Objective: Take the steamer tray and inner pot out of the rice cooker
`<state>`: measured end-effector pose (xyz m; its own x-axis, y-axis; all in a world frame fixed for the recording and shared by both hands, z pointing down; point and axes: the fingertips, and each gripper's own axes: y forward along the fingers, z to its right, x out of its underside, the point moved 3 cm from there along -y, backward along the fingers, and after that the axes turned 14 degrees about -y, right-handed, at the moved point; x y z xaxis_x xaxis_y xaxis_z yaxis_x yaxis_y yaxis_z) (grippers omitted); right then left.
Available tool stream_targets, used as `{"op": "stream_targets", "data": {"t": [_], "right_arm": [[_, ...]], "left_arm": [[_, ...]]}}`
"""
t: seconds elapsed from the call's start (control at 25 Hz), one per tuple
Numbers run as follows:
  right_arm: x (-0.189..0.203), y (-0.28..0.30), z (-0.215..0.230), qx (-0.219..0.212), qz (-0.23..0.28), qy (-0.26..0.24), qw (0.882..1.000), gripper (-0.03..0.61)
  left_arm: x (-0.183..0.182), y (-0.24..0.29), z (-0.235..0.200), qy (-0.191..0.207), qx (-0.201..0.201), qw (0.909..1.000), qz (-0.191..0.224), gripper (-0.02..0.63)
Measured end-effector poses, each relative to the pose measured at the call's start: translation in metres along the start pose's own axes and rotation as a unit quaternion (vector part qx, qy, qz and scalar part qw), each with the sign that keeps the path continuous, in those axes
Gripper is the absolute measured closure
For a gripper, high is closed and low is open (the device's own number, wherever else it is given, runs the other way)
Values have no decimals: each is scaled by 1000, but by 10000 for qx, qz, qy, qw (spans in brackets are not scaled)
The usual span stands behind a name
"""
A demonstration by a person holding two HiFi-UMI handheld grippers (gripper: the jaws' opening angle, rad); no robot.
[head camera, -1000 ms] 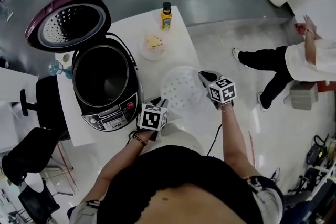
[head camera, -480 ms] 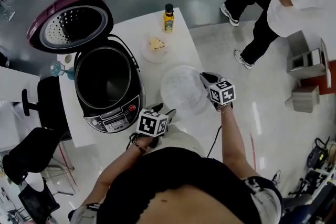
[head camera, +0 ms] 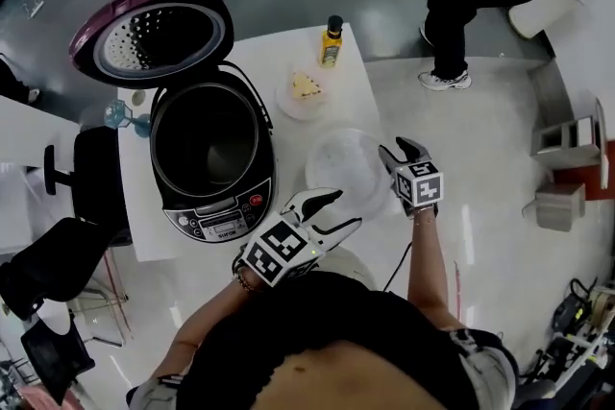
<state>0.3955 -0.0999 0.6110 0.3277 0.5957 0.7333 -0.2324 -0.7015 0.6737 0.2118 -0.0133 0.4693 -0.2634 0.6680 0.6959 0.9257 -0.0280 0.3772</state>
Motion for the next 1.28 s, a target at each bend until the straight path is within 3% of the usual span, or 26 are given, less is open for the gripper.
{"op": "stream_targets", "data": {"t": [0.08,0.12,0.24,0.32,0.4,0.48,0.56,0.64,0.8,0.96,1.08,1.16,1.28], "right_arm": [[-25,-13,-1,65,317,-23,9995,388],[-39,-18,-3,43,463,-75,9989,388],[-83,-26,-16,23,734,-332,9967,388],[-116,-30,-29,6,925,-561,9941,388],[-152,-33,-47,-89,1160,-763,9903,388],[-184,-34,-70,-206,1329,-924,9866,390],[-211,-31,-93,-299,1366,-1028,9848,388],[-233,-27,-113,-386,1384,-1076,9838,388],[-259,-21,-142,-483,1321,-1257,9820,388],[-270,-7,-168,-611,1176,-1523,9794,388],[-272,5,-182,-685,1034,-1602,9793,388],[-270,14,-187,-658,898,-1643,9801,390],[-267,29,-192,-628,631,-1669,9820,388]], "left_arm": [[-37,-28,17,-427,546,9948,745,384],[-56,-47,23,-663,783,9879,1165,425],[-107,-118,26,-1169,1151,9561,2426,516],[-126,-166,13,-1185,895,9421,3006,556],[-132,-211,-11,-933,72,9411,3250,574],[-127,-251,-43,-567,-1181,9408,3125,587],[-113,-285,-77,-293,-2396,9278,2845,598],[-98,-312,-104,-267,-3121,9113,2673,607],[-75,-339,-139,-529,-3711,8935,2473,611],[-55,-337,-169,-83,-4395,8829,1651,611],[-49,-335,-189,160,-4701,8733,1270,609],[-46,-329,-203,87,-4662,8772,1149,609],[-40,-315,-220,-48,-4459,8907,884,605]]}}
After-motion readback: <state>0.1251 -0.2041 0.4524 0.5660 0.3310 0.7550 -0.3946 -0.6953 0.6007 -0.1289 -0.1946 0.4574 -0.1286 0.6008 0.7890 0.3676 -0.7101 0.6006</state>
